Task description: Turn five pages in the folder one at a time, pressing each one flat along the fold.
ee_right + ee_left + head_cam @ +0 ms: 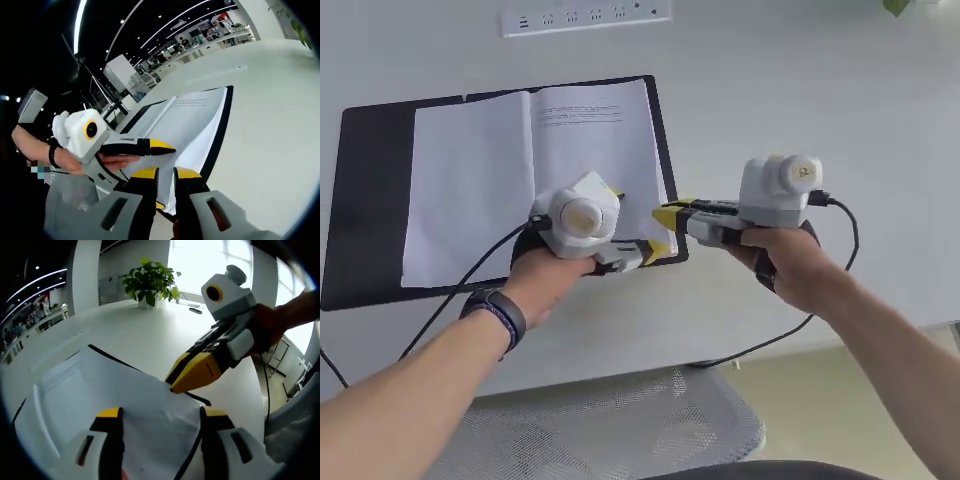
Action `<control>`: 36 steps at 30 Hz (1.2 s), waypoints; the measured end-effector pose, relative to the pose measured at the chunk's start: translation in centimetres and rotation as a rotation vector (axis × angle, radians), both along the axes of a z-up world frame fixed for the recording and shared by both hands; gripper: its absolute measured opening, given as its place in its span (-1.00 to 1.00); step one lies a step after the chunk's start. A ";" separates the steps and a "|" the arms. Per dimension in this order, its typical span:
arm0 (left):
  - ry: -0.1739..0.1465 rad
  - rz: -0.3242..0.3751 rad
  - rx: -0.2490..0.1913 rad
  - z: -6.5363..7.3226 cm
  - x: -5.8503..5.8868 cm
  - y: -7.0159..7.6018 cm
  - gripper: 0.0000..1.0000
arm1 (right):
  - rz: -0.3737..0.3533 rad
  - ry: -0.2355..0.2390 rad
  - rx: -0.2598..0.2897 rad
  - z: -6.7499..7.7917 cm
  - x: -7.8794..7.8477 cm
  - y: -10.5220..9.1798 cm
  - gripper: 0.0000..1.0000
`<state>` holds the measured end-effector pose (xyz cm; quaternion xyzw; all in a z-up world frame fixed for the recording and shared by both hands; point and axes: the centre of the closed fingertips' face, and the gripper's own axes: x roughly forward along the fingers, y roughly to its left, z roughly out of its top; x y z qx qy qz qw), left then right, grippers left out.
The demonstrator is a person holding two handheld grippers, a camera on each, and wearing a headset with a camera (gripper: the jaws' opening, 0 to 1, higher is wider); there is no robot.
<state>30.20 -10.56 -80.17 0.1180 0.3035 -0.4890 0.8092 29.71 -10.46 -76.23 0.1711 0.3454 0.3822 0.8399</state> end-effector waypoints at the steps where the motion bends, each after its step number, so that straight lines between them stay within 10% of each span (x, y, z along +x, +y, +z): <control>1: 0.001 0.000 -0.001 0.0 0.0 0.0 0.24 | -0.005 -0.001 0.002 0.0 0.1 -0.2 -0.76; 13: -0.047 -0.027 0.045 -0.7 0.1 0.3 0.16 | -0.052 0.018 0.016 -0.5 1.0 -0.8 -0.64; 36: -0.009 -0.025 0.017 -0.2 -0.1 0.2 0.21 | -0.019 0.061 0.067 -0.9 0.7 0.2 -0.77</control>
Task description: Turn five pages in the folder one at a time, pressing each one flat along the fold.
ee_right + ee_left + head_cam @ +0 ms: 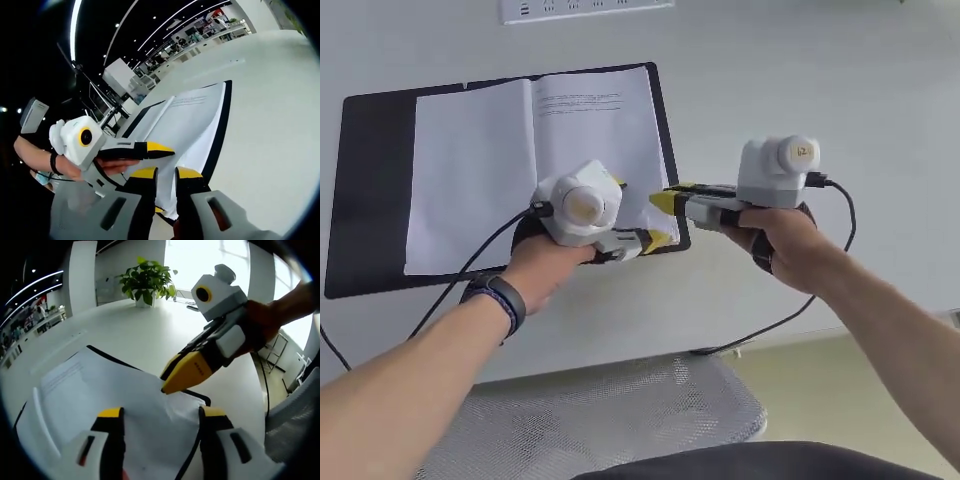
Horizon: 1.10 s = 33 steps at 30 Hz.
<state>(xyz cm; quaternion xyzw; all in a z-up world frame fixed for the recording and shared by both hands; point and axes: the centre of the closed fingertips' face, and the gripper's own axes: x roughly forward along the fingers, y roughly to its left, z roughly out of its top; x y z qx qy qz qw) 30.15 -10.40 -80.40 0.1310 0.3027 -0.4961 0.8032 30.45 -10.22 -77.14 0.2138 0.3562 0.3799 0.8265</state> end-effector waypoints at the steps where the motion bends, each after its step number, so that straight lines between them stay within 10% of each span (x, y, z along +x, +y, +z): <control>1: 0.002 0.001 -0.001 0.0 0.0 0.0 0.21 | -0.002 0.000 0.000 0.0 0.0 0.0 -0.80; 9: 0.033 0.011 -0.021 0.5 -0.3 0.0 0.30 | -0.021 0.005 0.010 0.2 0.0 -0.1 -0.97; 33: -0.022 0.074 -0.047 4.6 -0.1 4.2 0.42 | -0.106 -0.014 0.058 3.2 0.2 0.5 -1.00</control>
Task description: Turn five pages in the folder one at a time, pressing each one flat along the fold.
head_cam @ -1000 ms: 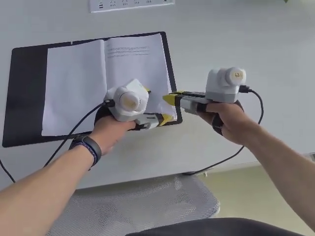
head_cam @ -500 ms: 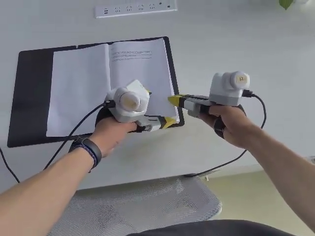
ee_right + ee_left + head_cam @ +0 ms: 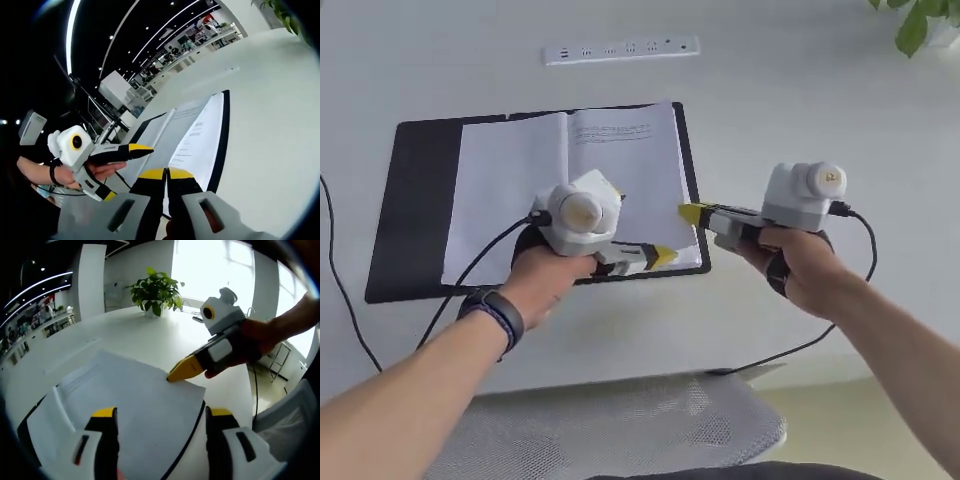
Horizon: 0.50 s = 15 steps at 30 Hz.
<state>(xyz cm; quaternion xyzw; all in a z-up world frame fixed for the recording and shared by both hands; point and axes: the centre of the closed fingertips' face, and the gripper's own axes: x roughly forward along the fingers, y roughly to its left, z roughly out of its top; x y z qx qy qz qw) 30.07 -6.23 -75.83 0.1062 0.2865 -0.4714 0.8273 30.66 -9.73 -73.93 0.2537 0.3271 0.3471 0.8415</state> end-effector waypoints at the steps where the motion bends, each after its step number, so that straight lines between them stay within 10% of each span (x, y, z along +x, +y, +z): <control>1: 0.000 0.005 -0.003 0.1 0.0 0.3 0.42 | -0.003 -0.001 0.003 0.1 0.0 0.0 -1.00; 15: -0.010 0.085 -0.024 1.7 0.4 5.3 0.43 | -0.009 -0.044 0.029 2.7 0.6 1.9 -1.00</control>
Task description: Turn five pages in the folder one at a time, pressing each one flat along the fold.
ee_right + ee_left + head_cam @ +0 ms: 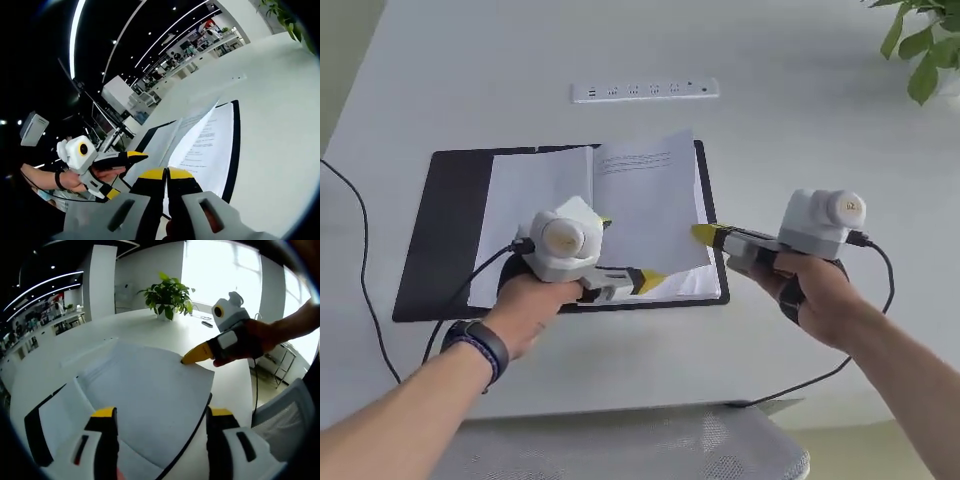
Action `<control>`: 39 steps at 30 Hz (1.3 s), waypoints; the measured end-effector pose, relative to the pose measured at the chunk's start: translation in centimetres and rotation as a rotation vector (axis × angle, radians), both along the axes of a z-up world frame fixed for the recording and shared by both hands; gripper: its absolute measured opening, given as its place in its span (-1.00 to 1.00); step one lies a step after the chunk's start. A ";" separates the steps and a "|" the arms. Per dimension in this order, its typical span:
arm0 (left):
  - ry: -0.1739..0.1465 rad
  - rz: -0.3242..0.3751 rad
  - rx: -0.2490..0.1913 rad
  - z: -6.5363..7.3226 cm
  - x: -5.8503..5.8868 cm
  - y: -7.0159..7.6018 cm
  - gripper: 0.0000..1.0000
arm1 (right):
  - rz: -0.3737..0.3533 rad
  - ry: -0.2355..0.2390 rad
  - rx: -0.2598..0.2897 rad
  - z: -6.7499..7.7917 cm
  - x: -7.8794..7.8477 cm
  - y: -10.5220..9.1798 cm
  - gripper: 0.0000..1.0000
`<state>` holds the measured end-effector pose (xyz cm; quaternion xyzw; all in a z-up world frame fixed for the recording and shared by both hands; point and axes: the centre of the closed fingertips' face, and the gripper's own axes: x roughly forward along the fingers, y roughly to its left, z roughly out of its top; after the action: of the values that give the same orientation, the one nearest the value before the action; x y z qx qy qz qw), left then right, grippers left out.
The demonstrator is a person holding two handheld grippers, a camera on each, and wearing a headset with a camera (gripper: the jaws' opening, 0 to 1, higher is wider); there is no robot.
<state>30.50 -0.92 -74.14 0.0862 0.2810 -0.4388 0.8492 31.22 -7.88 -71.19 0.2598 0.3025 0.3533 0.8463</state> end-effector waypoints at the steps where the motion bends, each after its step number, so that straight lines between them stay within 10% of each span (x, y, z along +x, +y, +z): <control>1: 0.000 0.008 -0.001 0.1 0.0 0.3 0.43 | 0.001 -0.004 -0.003 0.2 0.1 0.3 -1.00; 39: -0.028 0.255 -0.013 1.7 -2.3 15.7 0.44 | 0.234 -0.092 -0.002 4.5 1.3 14.3 -1.00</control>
<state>28.19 14.74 -72.40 0.0503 0.2749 -0.3280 0.9024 32.51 6.38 -66.74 0.2054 0.2920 0.4608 0.8125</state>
